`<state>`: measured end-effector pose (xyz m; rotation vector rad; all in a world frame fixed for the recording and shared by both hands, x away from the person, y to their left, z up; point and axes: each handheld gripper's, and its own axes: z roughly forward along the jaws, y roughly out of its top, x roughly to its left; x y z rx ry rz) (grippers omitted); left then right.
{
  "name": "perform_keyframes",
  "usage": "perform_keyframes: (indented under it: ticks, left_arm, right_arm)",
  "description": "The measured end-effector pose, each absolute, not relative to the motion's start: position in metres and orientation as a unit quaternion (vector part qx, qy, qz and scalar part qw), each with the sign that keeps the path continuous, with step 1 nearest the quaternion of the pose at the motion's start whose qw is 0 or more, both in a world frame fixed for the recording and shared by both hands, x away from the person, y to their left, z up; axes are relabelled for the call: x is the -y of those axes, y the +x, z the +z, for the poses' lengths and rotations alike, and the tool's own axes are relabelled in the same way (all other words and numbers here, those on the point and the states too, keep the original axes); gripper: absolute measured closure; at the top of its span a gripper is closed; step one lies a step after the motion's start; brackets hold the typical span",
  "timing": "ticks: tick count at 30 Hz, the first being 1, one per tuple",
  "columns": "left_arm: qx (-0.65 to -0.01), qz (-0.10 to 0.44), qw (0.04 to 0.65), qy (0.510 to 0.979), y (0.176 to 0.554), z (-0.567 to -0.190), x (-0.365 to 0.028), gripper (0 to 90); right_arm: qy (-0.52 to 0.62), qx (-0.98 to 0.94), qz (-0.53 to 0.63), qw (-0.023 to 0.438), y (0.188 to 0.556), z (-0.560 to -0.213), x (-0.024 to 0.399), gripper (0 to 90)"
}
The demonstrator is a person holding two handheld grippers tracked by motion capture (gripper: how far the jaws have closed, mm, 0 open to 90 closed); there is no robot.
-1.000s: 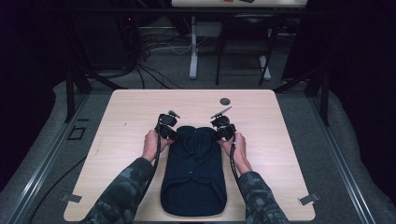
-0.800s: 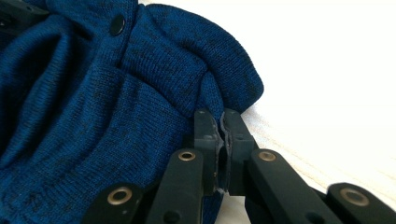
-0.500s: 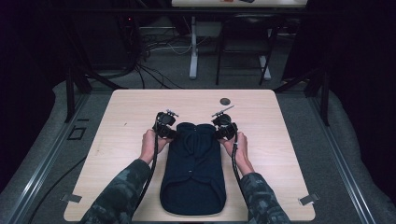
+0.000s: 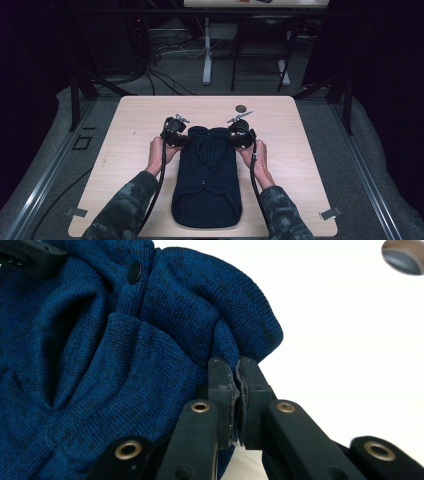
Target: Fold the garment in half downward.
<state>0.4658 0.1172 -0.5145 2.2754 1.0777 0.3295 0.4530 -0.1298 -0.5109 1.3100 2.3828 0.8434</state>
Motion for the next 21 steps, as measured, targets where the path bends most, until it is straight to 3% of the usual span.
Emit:
perform_keyframes:
  ticks: [21]
  left_arm:
    - [-0.383,0.157,0.322,0.852,0.464,-0.485,-0.118,84.4]
  right_arm:
    - [0.435,-0.825,0.315,0.177,0.448,-0.481,0.133,86.8]
